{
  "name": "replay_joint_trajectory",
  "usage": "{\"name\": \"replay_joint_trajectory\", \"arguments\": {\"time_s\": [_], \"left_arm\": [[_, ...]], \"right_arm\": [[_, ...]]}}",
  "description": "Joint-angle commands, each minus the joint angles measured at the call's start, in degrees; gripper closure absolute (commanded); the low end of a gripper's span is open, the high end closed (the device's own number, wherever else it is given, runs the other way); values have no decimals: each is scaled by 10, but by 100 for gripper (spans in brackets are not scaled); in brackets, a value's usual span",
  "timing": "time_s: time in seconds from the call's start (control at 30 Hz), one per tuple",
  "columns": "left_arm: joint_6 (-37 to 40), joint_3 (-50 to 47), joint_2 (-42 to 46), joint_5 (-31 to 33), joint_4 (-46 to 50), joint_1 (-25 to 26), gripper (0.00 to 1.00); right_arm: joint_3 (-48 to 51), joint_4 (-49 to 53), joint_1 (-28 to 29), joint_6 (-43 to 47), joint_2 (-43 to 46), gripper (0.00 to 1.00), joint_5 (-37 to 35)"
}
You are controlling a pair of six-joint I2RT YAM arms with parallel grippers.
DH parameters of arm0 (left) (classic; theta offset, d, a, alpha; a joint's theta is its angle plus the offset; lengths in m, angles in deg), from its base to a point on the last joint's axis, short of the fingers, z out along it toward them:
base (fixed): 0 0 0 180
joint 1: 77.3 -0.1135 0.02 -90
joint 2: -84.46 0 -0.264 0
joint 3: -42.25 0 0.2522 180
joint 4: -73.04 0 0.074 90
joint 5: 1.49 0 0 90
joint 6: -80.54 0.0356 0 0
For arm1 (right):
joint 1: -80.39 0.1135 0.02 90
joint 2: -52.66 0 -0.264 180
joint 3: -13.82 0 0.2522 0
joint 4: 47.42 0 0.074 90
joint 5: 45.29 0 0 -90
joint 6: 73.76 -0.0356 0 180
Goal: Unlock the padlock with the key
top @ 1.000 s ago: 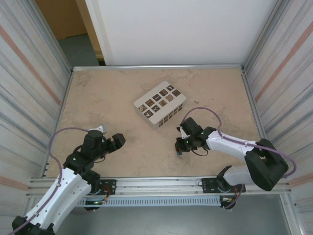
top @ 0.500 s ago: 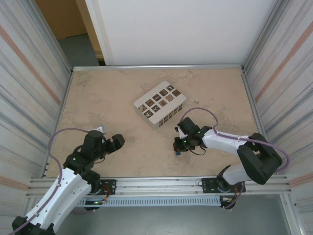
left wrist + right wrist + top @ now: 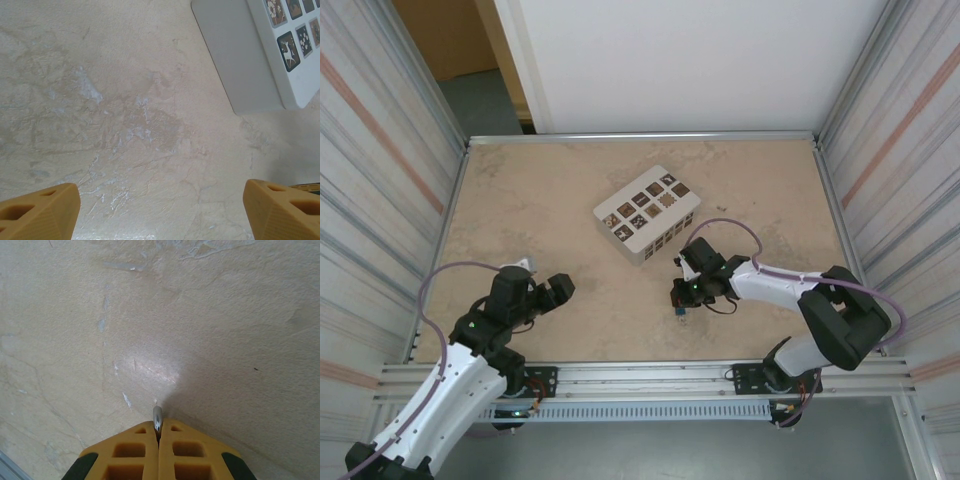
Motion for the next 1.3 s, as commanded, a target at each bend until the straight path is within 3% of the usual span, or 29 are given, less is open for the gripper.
{"name": "replay_joint_trajectory", "arguments": {"time_s": [0.0,0.53,1.27], "left_arm": [[1,8,4,9,6,-7,15],[1,9,5,7,10,-9,15],[-2,12,5,4,12,-10,14]], "right_arm": [[-4,15,4,12,-15,100,-9],[-6,23,7,17,-4,87,-18],[-2,65,8,31,89,39,-73]]}}
